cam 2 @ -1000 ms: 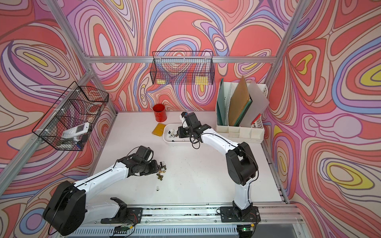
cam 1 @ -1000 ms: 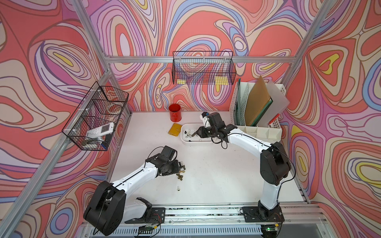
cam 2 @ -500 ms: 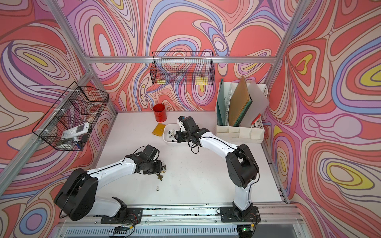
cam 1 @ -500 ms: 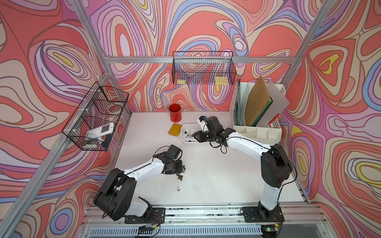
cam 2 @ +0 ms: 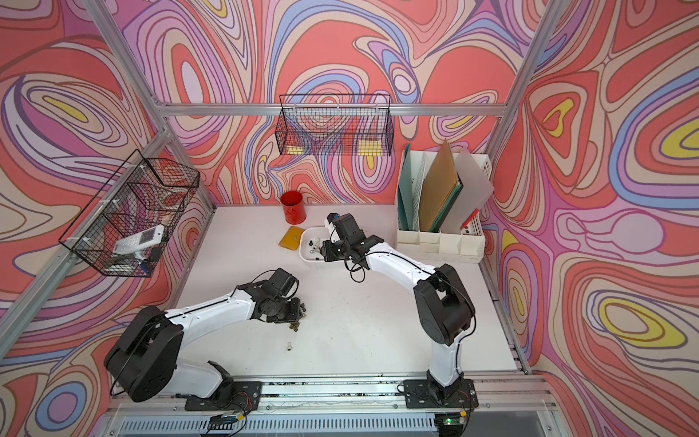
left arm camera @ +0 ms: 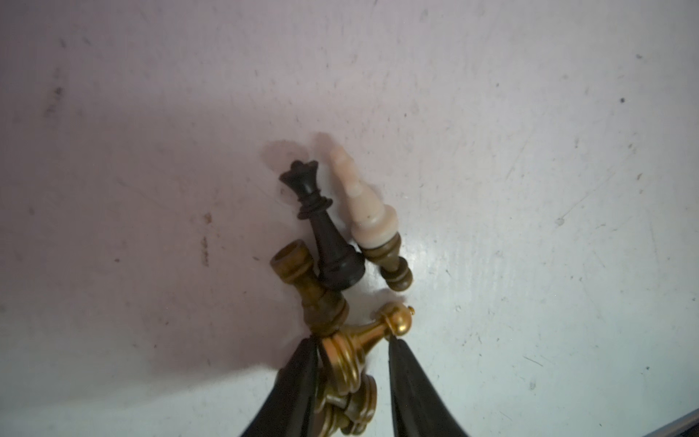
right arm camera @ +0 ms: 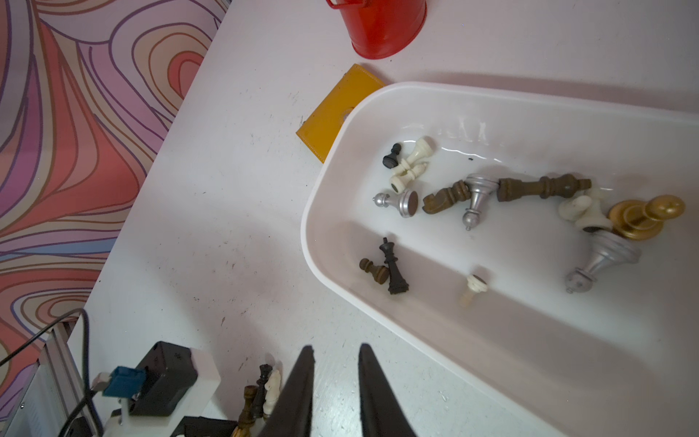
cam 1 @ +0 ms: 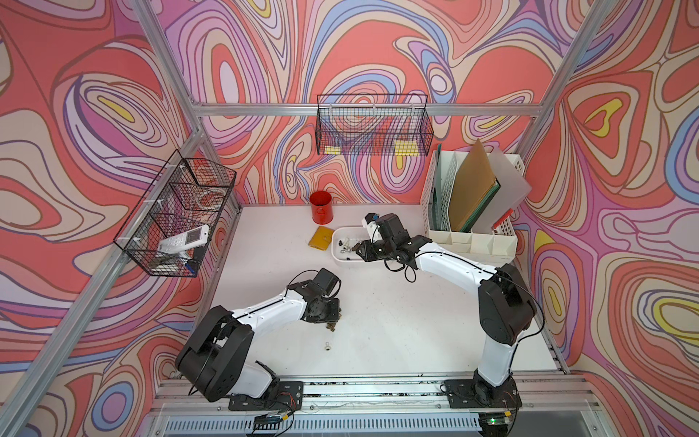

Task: Put the chess pieces into the storage box
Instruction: Pick up the chess piece at the center of the board.

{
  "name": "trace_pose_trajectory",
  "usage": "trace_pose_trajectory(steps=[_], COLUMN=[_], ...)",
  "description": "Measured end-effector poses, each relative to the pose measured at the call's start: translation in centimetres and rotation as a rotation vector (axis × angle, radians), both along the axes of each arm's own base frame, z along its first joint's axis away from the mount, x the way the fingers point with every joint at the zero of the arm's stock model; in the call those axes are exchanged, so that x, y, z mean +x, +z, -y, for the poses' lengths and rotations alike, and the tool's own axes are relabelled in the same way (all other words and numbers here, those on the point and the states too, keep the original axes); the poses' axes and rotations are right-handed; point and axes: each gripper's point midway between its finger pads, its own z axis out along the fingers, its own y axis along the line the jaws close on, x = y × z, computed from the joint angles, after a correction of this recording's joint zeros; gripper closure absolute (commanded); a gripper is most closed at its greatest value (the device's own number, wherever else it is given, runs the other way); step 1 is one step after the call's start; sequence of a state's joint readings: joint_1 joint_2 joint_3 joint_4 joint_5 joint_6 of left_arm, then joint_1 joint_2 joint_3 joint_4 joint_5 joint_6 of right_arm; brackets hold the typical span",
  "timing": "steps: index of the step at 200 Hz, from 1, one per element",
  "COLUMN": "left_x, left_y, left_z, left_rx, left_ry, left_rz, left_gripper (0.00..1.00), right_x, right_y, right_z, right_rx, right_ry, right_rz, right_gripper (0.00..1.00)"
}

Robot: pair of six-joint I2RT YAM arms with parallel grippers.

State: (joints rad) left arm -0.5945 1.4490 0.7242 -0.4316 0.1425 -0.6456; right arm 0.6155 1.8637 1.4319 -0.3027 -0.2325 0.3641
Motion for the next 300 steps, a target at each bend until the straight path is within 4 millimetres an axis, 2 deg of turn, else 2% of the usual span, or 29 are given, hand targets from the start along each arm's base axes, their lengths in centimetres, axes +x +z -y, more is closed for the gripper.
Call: trace_pose_trajectory(steps=[28,101,128,159,186,200,226,266,285,300], left_x=[-0.4,0.3,0.3,0.7,0.9,0.9,1.1,1.7,2.3,2.6], left_y=[-0.7,-0.5,0.1,2.3,2.9,3.0,3.6,5.0,6.1,6.6], left_z=[0.3,0.7,0.6,0.6,0.9,1.0,1.4,2.7,3.7,4.4], left_rx=[0.020,0.024,0.021,-0.008,-0.023,-0.029,-0.048,-0.106,-0.148,-0.191], left_ry=[-0.023,-0.027,-0.032,-0.031,-0.036,-0.039,-0.043,-0.059,-0.069,-0.066], left_rz=[-0.018,-0.004,0.009,0.076,0.091,0.088,0.094,0.109,0.129,0.136], left_gripper=[0.71,0.81,0.89,0.91,0.91,0.92,0.93,0.94,0.95,0.96], right_x=[-0.1,-0.6,-2.9,-6.3,-8.6,-8.6,-7.8,-6.7,-7.1,-7.8], right_y=[-0.2,-0.6,-1.6,-3.5,-4.1,-4.5,-5.0,-3.6,-3.5,-4.1], right_z=[0.0,0.0,-0.5,-1.9,-3.4,-3.5,-2.3,-1.6,-1.3,-0.9], right_rx=[-0.002,-0.002,0.003,-0.022,-0.037,-0.048,-0.076,-0.060,-0.026,-0.020], right_ry=[0.000,0.019,0.108,0.266,0.365,0.358,0.282,0.192,0.184,0.189], right_rz=[-0.002,-0.010,-0.020,-0.017,0.010,0.021,0.025,0.047,0.059,0.050], right_gripper=[0.76,0.77,0.77,0.77,0.78,0.78,0.78,0.78,0.79,0.79])
